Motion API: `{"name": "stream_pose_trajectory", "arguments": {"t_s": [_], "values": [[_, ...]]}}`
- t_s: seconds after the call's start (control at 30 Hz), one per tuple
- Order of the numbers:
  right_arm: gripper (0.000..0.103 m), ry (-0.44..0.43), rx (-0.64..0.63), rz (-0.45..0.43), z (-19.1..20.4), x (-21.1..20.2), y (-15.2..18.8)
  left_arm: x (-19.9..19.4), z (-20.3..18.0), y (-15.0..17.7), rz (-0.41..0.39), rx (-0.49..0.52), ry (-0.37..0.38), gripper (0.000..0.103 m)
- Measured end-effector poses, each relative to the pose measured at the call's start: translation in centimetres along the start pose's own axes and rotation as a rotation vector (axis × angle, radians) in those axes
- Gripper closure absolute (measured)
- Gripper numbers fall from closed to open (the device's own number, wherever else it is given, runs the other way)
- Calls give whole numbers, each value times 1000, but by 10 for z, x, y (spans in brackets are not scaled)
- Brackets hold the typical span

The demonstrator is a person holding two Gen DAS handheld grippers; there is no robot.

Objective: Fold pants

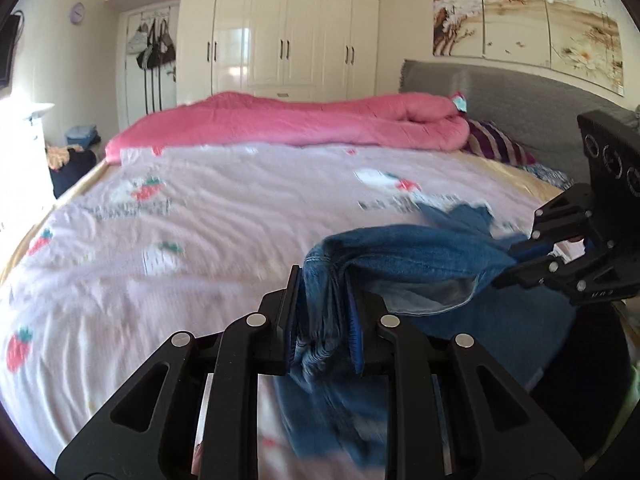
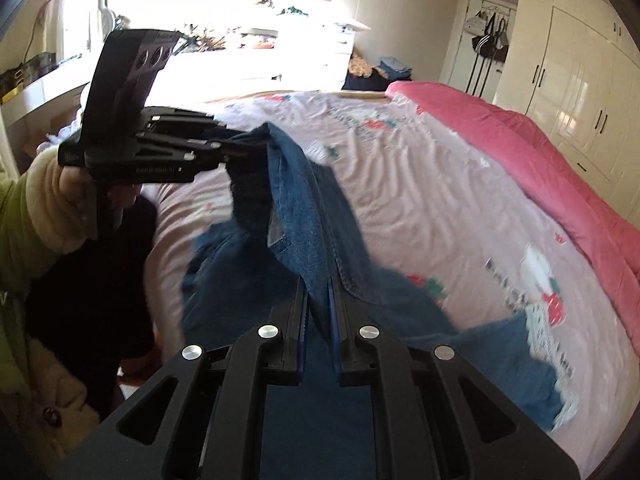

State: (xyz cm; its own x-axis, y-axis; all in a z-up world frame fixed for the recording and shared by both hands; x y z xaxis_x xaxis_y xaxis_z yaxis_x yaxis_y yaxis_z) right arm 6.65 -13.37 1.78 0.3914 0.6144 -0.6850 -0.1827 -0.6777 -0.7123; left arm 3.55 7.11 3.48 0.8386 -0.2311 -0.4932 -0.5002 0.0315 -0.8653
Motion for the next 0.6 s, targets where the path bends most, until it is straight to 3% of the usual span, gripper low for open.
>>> {"name": "stream_pose_trajectory", "arguments": {"t_s": [0.23,0.43,0.53,0.6], "values": [[95,-85,113,30,34,13,43,-18,-13,39,114,-25,38,83],[91,-120,143,70,53,26,63,-17,-19,65,230,-5,1,76],[91,-133,203,96,49,35,73,-11,-18,72,288,-12,-7,67],[91,-140,226,97,49,37,74,-14,-19,74,294,-8,-20,64]]}}
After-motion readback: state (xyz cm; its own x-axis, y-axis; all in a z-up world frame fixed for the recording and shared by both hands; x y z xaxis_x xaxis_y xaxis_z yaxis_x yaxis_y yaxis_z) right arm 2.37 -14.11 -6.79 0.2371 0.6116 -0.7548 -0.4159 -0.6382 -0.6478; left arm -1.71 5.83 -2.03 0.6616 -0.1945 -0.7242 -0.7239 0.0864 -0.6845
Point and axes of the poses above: each gripper's, at about its wrist camera, not at the fingertips, and x roughly the way its jaws point, z to its left, y to its underside, the point moved 1 cm from there along x, roughly the way its jaws point, and after that the axes turned 3 degrees about -x, right-handed, at the moved point
